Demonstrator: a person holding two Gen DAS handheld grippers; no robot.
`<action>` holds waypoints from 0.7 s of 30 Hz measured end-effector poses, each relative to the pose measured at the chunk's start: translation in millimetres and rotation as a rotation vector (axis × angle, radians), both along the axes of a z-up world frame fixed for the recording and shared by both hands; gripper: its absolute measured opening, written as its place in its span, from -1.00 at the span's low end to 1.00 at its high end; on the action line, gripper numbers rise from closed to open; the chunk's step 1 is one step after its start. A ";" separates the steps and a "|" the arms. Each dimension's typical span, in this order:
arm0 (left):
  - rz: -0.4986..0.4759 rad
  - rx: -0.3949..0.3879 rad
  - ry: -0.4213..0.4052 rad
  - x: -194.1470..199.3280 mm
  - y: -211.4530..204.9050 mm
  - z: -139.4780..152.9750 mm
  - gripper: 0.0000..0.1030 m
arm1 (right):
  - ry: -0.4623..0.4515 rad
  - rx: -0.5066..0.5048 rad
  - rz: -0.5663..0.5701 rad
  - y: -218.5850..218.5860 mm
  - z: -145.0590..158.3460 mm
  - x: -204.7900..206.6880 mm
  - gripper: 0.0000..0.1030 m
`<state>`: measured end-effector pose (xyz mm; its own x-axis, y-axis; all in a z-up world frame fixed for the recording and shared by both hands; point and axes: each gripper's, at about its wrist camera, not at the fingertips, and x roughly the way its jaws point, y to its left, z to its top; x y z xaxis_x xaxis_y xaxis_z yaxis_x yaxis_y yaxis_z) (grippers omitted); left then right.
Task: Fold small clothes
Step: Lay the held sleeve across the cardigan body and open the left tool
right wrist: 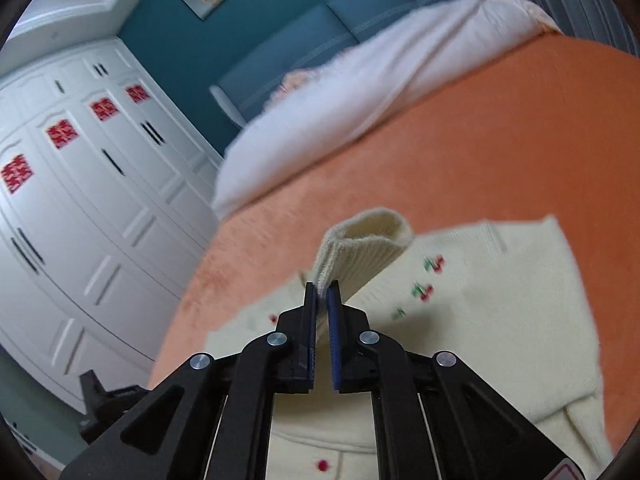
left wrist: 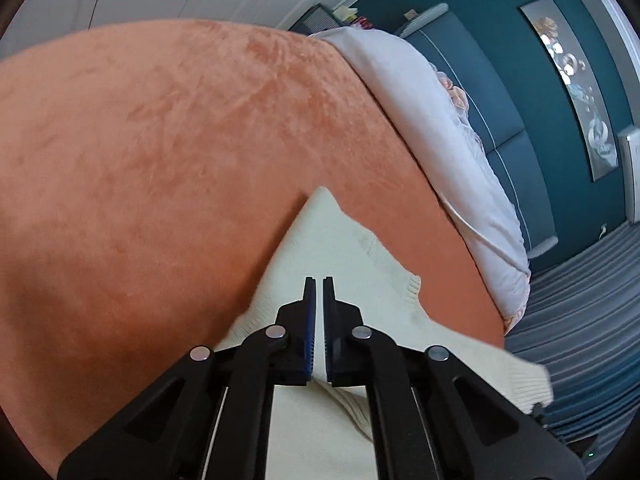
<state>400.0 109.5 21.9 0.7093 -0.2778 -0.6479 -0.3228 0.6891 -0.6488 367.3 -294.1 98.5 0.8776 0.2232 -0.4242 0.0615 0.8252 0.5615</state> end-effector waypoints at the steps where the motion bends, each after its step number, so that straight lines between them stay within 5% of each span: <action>1: -0.023 0.017 0.021 4.7 -3.4 -3.1 -0.95 | 0.003 -0.039 -0.022 -1.6 -1.8 -4.3 -0.89; 5: -0.049 -0.089 0.115 -4.0 -11.3 -20.9 -0.94 | 0.380 0.010 -0.036 -29.4 -109.8 17.2 -0.90; 7: -0.089 -0.116 0.105 -15.3 -19.8 -18.5 -0.73 | 0.388 0.025 -0.041 -32.3 -126.4 8.1 -0.90; 9: -0.098 -0.106 0.128 -20.3 -28.4 -23.1 -0.21 | 0.347 0.027 -0.036 -28.8 -120.6 1.5 -0.90; 13: -0.032 -0.144 0.180 -2.4 -22.5 -47.1 -0.43 | 0.301 0.028 -0.037 -24.9 -106.8 -1.1 -0.90; 14: -0.006 -0.141 0.181 2.8 -17.1 -48.3 -0.74 | 0.282 0.038 -0.037 -25.3 -100.4 -2.8 -0.90; 18: 0.038 -0.096 0.157 9.3 -2.5 -41.6 -0.81 | 0.211 0.011 -0.005 -22.3 -79.2 -17.1 -0.91; 21: 0.002 -0.021 0.189 8.9 -6.5 -51.5 -0.82 | 0.393 -0.055 0.031 -12.7 -126.6 -7.2 -0.91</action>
<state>408.9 103.0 -29.7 0.5763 -0.2916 -0.7634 -0.4415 0.6750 -0.5911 360.1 -306.8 -28.1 0.6394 0.2149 -0.7383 0.2376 0.8580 0.4554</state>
